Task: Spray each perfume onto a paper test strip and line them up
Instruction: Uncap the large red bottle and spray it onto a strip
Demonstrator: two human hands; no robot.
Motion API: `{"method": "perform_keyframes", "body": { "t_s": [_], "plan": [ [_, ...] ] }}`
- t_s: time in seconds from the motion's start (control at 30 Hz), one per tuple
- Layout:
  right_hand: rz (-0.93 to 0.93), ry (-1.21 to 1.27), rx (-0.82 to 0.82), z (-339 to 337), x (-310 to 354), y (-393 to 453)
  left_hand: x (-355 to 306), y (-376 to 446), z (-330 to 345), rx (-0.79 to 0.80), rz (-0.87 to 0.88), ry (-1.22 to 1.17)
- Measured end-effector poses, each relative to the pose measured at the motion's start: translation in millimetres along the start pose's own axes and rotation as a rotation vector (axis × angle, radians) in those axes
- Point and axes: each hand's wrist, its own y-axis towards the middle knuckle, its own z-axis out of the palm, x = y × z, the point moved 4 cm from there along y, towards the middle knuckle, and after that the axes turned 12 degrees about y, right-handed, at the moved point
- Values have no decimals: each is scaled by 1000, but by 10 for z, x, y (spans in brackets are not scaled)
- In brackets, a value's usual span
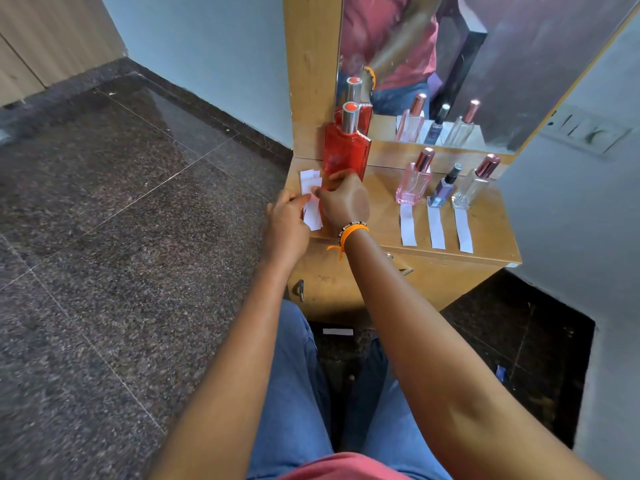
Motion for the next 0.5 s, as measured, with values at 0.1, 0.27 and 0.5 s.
{"method": "perform_keyframes", "body": {
  "t_s": [0.1,0.27,0.5],
  "plan": [
    [10,-2,11,33,10,-6,-7,0,-22,1,10,-42],
    [-20,80,-28,-120,-24,4,8,8,-1,18,-14,-18],
    [-108,66,-106,-532,-218,-109,6,21,-25,4,-88,-175]
  ]
}}
